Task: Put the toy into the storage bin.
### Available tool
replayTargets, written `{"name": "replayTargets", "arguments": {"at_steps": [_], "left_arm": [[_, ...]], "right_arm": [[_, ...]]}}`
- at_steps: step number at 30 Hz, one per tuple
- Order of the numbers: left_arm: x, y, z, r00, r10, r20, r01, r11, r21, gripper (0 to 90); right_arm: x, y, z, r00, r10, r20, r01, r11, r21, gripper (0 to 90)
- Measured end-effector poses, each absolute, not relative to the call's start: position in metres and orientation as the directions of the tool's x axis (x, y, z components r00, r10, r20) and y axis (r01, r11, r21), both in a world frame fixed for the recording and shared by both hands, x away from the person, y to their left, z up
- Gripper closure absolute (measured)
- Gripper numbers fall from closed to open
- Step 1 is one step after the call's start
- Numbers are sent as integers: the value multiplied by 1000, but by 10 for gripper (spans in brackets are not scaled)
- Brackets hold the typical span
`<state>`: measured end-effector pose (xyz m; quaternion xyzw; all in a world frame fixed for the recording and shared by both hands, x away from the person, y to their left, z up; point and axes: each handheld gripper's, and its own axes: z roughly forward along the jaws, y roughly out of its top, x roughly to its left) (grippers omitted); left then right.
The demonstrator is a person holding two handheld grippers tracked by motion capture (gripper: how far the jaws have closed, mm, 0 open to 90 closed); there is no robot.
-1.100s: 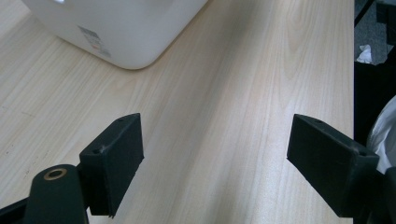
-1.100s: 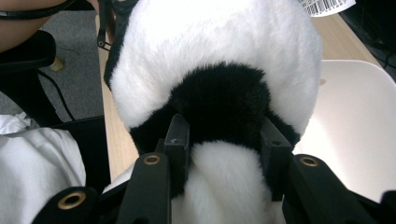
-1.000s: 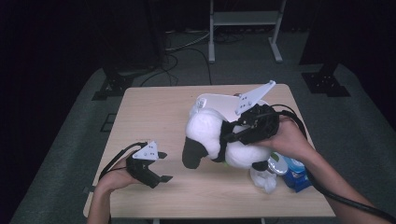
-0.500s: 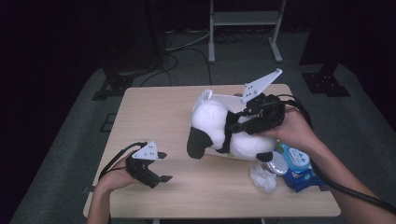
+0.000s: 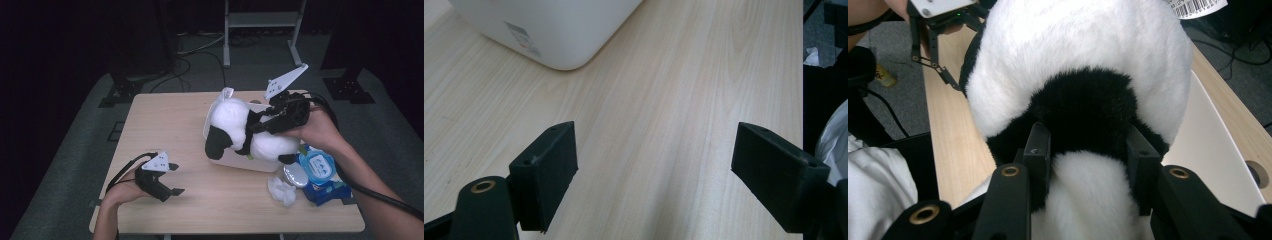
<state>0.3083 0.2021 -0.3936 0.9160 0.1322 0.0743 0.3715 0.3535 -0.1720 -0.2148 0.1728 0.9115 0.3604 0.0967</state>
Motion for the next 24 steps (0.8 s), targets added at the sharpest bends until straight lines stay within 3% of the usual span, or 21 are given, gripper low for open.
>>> {"name": "replayTargets", "arguments": {"at_steps": [24], "left_arm": [[308,198,-393,958,286,32,183,-690,701,172]], "right_arm": [[395,-184,-217,-891,449,-69,287,673,682,624]]}}
